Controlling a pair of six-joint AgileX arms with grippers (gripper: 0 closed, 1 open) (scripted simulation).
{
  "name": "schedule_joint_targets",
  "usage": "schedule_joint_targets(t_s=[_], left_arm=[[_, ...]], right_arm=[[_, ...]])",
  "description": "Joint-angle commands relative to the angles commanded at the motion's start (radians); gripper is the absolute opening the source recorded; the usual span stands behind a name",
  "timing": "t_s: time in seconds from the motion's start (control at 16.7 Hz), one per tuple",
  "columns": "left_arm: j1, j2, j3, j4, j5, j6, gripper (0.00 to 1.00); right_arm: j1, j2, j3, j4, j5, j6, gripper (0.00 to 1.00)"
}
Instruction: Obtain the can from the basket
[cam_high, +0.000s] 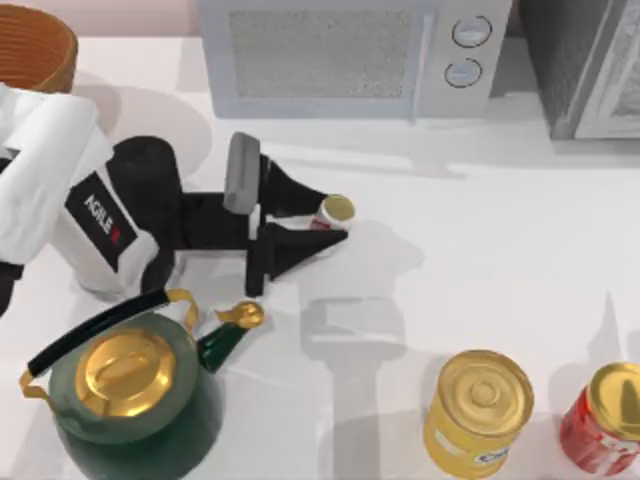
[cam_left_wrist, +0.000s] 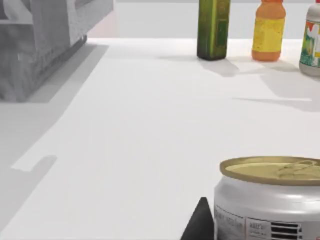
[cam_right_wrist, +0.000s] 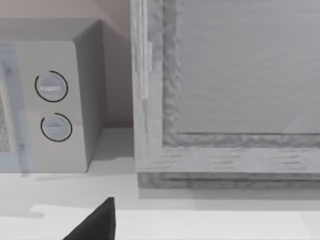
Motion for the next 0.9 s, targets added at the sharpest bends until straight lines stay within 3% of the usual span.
schedule_joint_targets(t_s=[0.72,0.9], left_arm=[[0.0,0.0,0.0,0.0,0.0,0.0,0.98],[0.0,0.0,0.0,0.0,0.0,0.0,1.0]], right_arm=[[0.0,0.0,0.0,0.0,0.0,0.0,1.0],[0.0,0.0,0.0,0.0,0.0,0.0,1.0]])
